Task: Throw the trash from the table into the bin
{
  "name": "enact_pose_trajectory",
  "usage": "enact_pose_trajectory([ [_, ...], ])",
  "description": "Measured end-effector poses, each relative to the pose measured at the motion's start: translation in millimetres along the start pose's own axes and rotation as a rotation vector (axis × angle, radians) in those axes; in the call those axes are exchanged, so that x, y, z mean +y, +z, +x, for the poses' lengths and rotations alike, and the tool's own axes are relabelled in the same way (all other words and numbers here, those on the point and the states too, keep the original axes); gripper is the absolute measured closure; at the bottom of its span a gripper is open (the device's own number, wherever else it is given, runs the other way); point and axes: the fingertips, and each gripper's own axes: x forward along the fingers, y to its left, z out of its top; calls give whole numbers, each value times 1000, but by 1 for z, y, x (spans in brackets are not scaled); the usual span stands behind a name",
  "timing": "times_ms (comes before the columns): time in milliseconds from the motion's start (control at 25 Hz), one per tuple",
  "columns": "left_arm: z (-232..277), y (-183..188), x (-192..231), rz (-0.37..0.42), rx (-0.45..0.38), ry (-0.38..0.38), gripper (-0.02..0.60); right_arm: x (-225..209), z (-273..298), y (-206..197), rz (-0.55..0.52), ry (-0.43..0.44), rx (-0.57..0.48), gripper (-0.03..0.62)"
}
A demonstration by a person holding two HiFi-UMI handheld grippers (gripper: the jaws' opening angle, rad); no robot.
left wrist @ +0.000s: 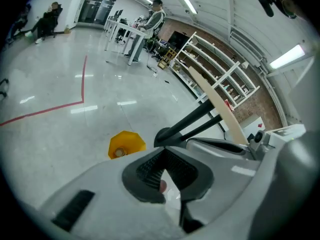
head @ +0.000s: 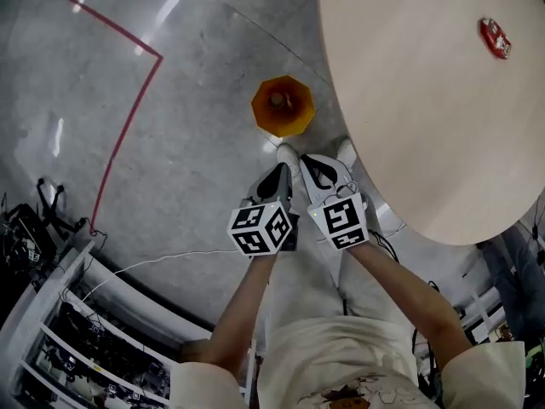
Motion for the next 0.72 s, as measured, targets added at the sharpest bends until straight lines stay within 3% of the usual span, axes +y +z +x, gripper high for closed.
enact_pose_trajectory([
  [240,-74,40,-48,40,-48,-37,575,32,-75,69,-49,5,-82,586],
  [480,-137,60,-96,87,-48,-84,575,45,-144,106,-89,-46,-126,586],
  [720,-189,84,-144,243,-78,-139,574,61,-193,138,-109,-105,-197,586],
])
